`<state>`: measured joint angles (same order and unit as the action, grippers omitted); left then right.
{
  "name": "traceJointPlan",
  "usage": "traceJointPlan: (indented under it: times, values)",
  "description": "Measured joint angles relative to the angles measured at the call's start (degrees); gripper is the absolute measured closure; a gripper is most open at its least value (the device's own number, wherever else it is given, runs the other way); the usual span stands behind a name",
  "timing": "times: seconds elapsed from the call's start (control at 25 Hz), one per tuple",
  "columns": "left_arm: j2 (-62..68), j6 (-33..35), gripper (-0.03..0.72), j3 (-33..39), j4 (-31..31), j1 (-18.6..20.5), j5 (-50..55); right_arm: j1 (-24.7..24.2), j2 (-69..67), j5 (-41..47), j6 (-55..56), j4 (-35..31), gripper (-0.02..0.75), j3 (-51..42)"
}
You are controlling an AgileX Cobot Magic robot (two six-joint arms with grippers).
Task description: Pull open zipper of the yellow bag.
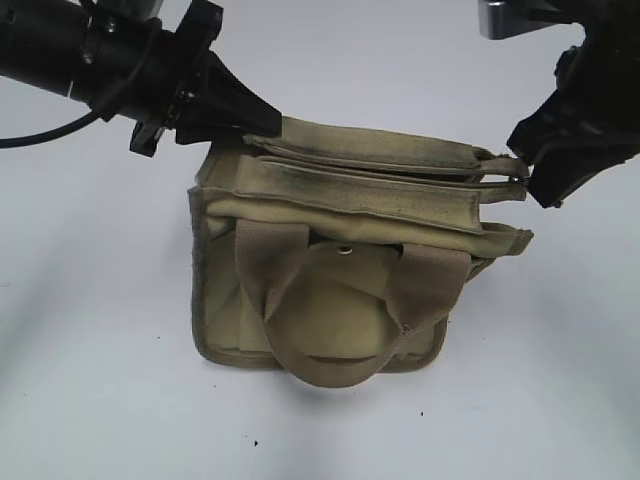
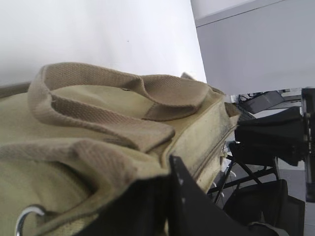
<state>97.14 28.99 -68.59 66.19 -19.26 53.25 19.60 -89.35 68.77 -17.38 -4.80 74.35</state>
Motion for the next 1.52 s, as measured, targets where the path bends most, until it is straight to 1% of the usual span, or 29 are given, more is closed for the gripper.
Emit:
traceJointPlan:
  times: [0.08,0.16,0.2,0.28,0.32,0.36,0.4,0.48,0.52,0.56,0.6,0.72,0.88,0.96,1.08,1.12,1.24,1.4,1.52]
  values:
    - [0.0,0.0,0.666,0.0,0.0,0.0,0.0,-0.4,0.0,0.3,0.1,-0.2,0.736,-0.1]
    - [0.0,0.0,0.663,0.0,-0.1,0.0,0.0,-0.5,0.0,0.5,0.4,-1.7,0.734,-0.1]
    - [0.0,0.0,0.658,0.0,-0.2,0.0,0.0,-0.5,0.0,0.6,0.7,-2.8,0.724,-0.1]
    - [-0.1,0.0,0.623,0.0,-0.7,0.0,0.0,-0.5,0.3,0.6,1.5,-4.7,0.669,-0.2]
    - [-0.3,0.0,0.594,0.0,-1.3,0.0,0.0,-0.5,0.6,0.6,2.2,-5.5,0.613,-0.2]
    - [-0.8,0.0,0.543,-0.1,-2.3,0.0,0.0,-0.5,1.0,0.6,3.0,-6.0,0.542,-0.2]
    - [-1.6,0.0,0.481,-0.3,-4.0,0.0,-0.1,-0.5,1.7,0.6,3.9,-6.1,0.474,-0.2]
    - [-4.0,0.0,0.352,-0.5,-7.6,0.0,0.8,-0.5,3.6,0.6,4.9,-6.2,0.311,-0.6]
    - [-5.7,0.0,0.29,-0.5,-9.9,0.0,0.8,-0.5,5.0,0.6,5.1,-6.2,0.255,-1.3]
    - [-7.8,-0.3,0.244,-0.5,-12.1,0.0,0.8,-0.5,6.8,0.6,5.2,-6.2,0.208,-2.3]
    - [-9.6,-0.9,0.221,-0.6,-14.8,0.0,1.0,-0.5,8.7,0.6,5.4,-6.3,0.183,-3.8]
    - [-17.2,-5.7,0.188,-0.7,-24.6,0.0,2.2,-0.5,15.2,0.6,5.5,-6.3,0.167,-9.6]
    - [-29.2,-15.5,0.18,0.1,-41.6,0.0,5.7,-0.5,26.1,0.6,5.5,-6.3,0.166,-19.1]
    - [-35.7,-20.5,0.18,2.2,-49.8,0.0,8.4,-0.5,31.7,0.7,5.6,-6.3,0.165,-23.6]
    - [-45.6,-26.0,0.18,7.9,-58.7,0.0,11.5,-0.5,40.7,0.5,5.6,-6.2,0.165,-30.6]
    - [-50.2,-27.1,0.179,10.6,-60.9,0.0,11.9,-0.5,45.1,0.4,5.6,-6.1,0.165,-32.9]
    - [-61.9,-28.3,0.18,18.4,-64.8,0.0,12.9,-0.5,53.3,0.1,5.6,-4.8,0.165,-38.0]
    - [-76.1,-28.6,0.18,28.2,-68.0,0.0,13.2,-0.5,62.8,-0.3,5.6,-2.2,0.165,-42.3]
    - [-84.7,-28.6,0.18,33.3,-69.6,0.0,12.8,-0.5,68.3,-1.9,5.6,-2.0,0.165,-44.5]
